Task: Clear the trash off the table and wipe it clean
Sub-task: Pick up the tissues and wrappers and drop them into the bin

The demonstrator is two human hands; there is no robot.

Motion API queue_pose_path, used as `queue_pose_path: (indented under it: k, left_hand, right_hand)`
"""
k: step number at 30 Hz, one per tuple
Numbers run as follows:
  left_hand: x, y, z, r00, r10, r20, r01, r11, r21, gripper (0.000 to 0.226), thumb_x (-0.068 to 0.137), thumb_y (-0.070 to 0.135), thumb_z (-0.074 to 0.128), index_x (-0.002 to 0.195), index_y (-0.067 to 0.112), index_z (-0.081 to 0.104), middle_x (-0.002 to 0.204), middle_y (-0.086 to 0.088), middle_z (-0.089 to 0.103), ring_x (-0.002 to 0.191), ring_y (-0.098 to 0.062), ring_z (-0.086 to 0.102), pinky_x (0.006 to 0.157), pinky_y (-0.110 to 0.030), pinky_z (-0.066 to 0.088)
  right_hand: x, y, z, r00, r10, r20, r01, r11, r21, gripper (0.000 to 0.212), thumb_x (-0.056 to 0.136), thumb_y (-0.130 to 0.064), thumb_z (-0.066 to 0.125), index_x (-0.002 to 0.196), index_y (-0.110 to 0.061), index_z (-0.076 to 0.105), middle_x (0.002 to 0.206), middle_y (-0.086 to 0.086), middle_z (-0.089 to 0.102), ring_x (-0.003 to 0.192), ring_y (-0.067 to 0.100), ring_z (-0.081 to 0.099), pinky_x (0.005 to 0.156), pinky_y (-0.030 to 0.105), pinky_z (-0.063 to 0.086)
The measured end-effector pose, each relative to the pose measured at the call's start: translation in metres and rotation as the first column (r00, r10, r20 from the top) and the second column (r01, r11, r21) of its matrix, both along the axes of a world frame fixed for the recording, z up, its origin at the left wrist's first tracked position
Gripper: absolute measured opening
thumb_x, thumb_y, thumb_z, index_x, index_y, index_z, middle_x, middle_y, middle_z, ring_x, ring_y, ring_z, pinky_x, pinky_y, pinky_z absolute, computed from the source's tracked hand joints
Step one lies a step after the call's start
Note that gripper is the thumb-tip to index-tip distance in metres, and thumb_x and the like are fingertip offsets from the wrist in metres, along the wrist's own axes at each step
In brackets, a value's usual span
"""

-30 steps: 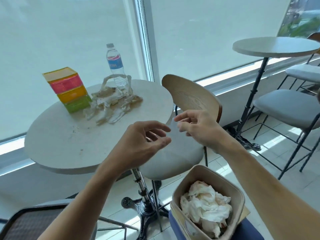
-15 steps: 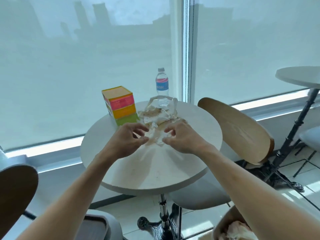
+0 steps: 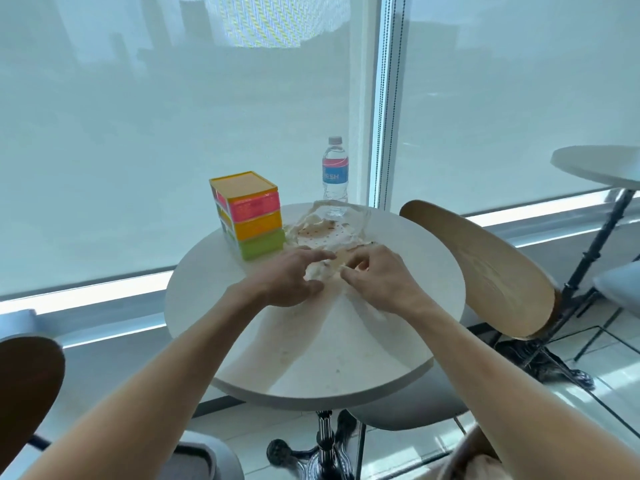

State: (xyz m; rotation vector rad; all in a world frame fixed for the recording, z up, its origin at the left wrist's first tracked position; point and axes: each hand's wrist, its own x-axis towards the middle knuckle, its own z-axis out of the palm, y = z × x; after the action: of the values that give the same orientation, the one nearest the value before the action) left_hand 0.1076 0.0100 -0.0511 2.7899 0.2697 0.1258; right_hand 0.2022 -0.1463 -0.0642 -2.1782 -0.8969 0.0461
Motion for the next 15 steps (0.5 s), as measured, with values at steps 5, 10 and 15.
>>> queue_pose_path:
  k: [5,10,15]
  left_hand:
    - [0.011,0.000,-0.013,0.987,0.020,0.162,-0.013,0.999,-0.047,0.025,0.088,0.023,0.067,0.112,0.027,0.071,0.101,0.008,0.069,0.080,-0.008,0.056,0.070,-0.020,0.038]
    - [0.009,-0.005,-0.013,0.942,0.080,0.325,-0.010,0.977,-0.213,0.004,0.086,0.020,0.072,0.087,0.023,0.075,0.079,0.007,0.071,0.057,0.007,0.053,0.055,-0.009,0.037]
    - [-0.007,-0.013,0.005,0.885,0.179,0.429,0.021,0.907,-0.421,0.012,0.079,0.007,0.078,0.082,0.018,0.076,0.074,-0.004,0.073,0.054,0.000,0.050,0.053,-0.012,0.040]
  right_hand:
    - [-0.004,-0.026,0.022,0.993,0.019,-0.117,0.009,0.972,0.235,0.014,0.089,-0.031,0.071,0.081,-0.020,0.071,0.074,-0.007,0.066,0.071,0.006,0.060,0.068,0.024,0.048]
    - [-0.004,-0.047,0.043,0.993,0.002,-0.117,0.049,0.902,0.429,0.006,0.092,-0.023,0.068,0.087,-0.020,0.067,0.083,0.008,0.069,0.077,0.023,0.066,0.072,0.037,0.058]
    - [-0.006,-0.072,0.056,0.987,0.009,-0.158,0.082,0.825,0.559,0.006,0.092,-0.017,0.069,0.087,-0.020,0.067,0.082,0.006,0.071,0.075,0.016,0.068,0.075,0.036,0.060]
